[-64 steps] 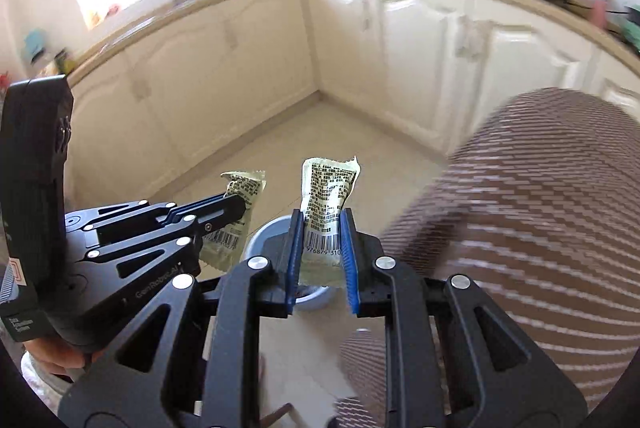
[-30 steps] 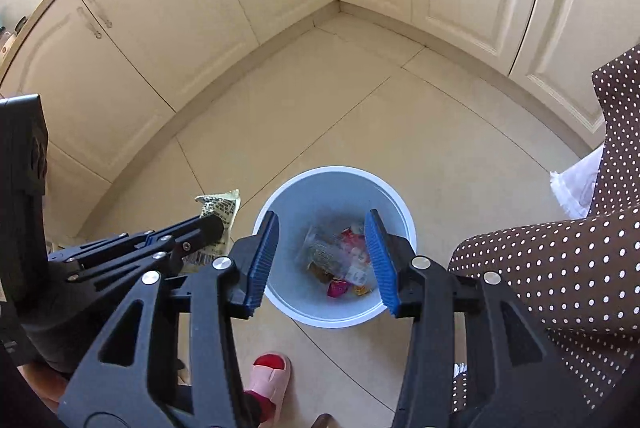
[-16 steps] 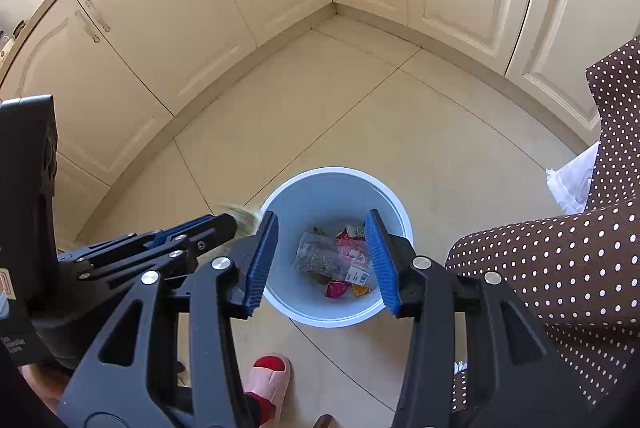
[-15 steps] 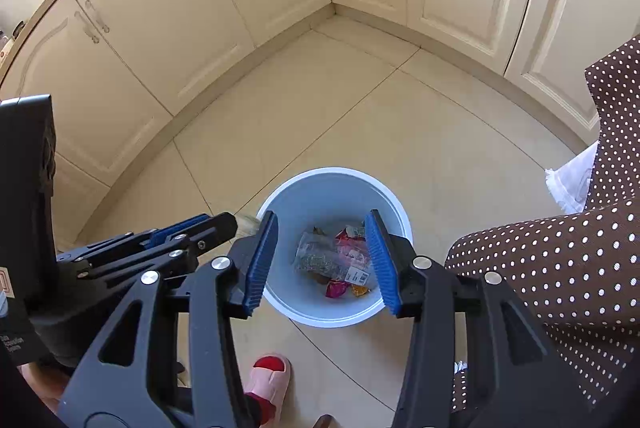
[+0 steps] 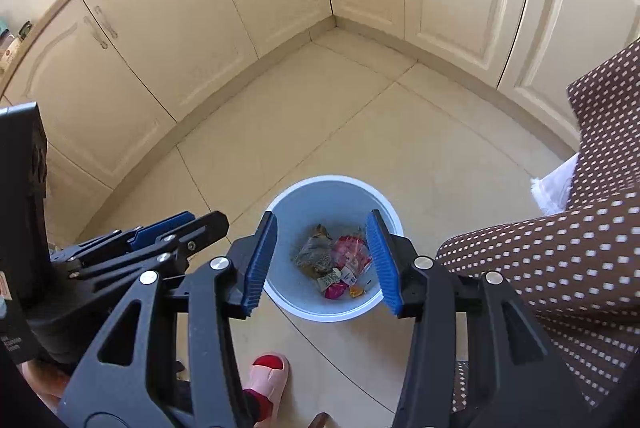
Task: Collect trash
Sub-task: 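Carry both wrappers over the blue bucket and open both tools, then grasp the black snack wrapper with left tool while right grasps the leafy orange peel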
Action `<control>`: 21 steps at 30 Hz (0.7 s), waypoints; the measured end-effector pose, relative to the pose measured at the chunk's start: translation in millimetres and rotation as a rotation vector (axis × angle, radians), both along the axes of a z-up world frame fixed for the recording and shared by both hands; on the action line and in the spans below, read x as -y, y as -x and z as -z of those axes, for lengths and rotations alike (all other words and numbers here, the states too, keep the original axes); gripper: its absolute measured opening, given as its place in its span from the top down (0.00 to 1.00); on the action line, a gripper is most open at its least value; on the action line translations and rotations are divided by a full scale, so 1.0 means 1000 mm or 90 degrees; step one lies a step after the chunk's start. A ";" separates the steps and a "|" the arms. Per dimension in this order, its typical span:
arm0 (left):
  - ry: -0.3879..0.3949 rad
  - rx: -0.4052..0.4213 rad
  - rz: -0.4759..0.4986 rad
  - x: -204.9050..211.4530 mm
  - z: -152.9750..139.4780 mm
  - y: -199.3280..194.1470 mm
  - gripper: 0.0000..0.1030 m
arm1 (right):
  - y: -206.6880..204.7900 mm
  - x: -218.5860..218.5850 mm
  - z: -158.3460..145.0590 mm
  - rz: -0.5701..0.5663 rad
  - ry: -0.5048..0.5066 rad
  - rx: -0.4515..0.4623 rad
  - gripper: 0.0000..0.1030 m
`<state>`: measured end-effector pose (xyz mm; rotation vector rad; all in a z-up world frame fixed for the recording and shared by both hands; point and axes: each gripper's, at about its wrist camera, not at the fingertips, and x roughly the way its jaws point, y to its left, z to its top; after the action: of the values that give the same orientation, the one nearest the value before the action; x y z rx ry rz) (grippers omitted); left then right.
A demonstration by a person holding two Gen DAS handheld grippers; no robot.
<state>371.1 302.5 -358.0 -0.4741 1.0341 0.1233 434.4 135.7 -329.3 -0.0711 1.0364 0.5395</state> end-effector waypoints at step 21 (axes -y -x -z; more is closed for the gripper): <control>-0.071 0.254 0.224 0.233 -0.240 0.079 0.44 | 0.140 0.238 -0.233 0.170 -0.045 0.279 0.47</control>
<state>291.6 69.6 -118.1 -0.1971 0.6996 -0.2188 294.7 -102.6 -96.3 0.0121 0.5858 0.2962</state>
